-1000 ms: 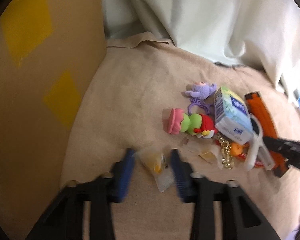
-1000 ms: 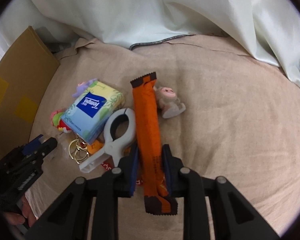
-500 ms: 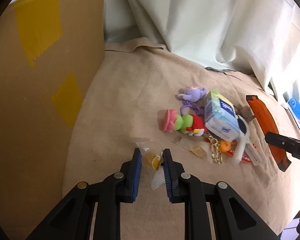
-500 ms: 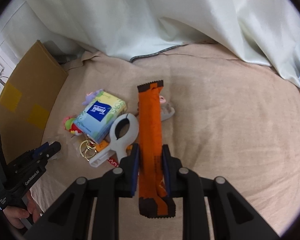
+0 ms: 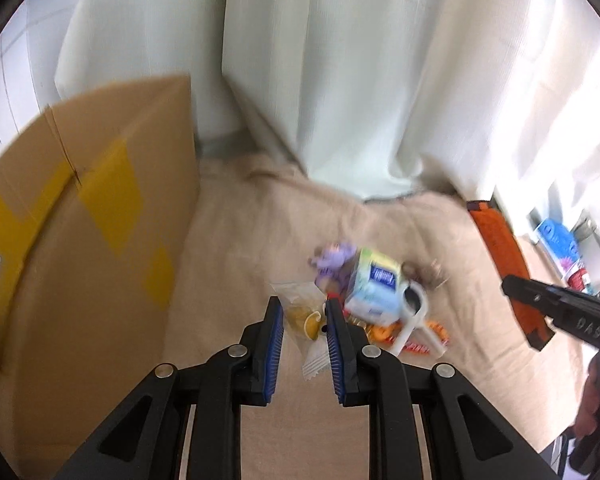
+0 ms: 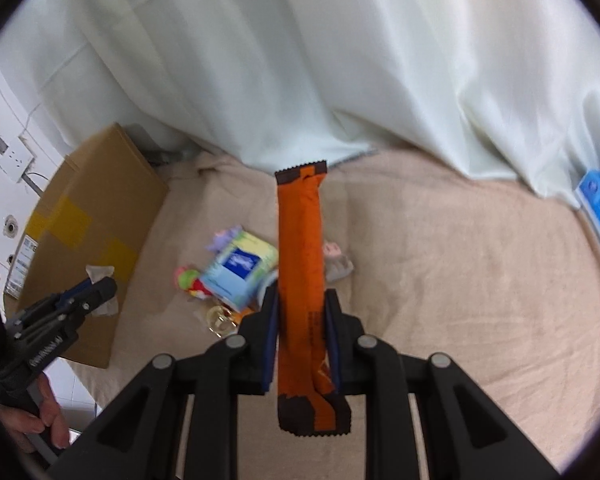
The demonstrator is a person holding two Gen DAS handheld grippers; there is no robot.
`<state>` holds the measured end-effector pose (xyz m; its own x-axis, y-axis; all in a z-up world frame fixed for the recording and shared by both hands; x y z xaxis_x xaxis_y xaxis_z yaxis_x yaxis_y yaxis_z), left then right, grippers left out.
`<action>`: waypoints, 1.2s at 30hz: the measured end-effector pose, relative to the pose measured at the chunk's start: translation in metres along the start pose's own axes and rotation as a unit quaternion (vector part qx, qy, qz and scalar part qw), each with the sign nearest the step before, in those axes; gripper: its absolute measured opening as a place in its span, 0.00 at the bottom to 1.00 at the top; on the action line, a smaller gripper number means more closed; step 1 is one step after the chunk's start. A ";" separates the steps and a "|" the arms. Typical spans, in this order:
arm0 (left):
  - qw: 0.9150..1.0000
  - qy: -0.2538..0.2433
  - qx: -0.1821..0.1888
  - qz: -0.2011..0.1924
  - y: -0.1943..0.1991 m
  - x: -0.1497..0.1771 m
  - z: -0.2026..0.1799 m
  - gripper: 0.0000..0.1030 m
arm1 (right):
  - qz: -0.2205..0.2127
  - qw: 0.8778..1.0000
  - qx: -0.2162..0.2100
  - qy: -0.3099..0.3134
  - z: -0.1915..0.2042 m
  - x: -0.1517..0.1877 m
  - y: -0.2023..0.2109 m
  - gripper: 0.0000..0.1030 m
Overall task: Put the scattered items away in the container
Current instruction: 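Carry the snack bar and clear bag over the cardboard box with both tools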
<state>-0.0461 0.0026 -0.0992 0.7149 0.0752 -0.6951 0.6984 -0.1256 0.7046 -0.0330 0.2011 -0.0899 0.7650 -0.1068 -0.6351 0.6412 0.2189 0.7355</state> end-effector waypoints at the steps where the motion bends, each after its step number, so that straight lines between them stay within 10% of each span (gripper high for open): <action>1: 1.000 0.004 -0.002 -0.007 0.007 -0.007 0.001 0.21 | -0.004 1.000 -0.002 0.005 0.004 -0.005 0.003 0.24; 18: 0.986 0.050 -0.132 -0.086 0.098 -0.082 0.155 0.21 | -0.073 0.981 -0.130 0.127 0.197 -0.108 -0.002 0.24; 26: 0.979 0.093 -0.167 -0.069 0.102 -0.069 0.241 0.21 | -0.056 0.965 -0.179 0.185 0.309 -0.101 -0.038 0.24; 36: 0.979 0.119 -0.159 -0.042 0.078 -0.043 0.279 0.21 | 0.002 0.962 -0.175 0.208 0.344 -0.072 -0.080 0.24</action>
<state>-0.0315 -0.2863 -0.0539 0.6164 0.3051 -0.7259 0.7027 0.2029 0.6820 -0.1187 -0.1428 -0.0218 0.6309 0.2756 -0.7253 0.5230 0.5394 0.6599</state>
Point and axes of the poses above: each gripper's, at about its wrist camera, not at the fingertips, and y roughly against the way its jaws point, z to its left, x to its underside, the point moved 2 cm from there along -y, roughly the way its jaws point, and after that the axes turned 7 degrees about -z, right-handed, at the moved point
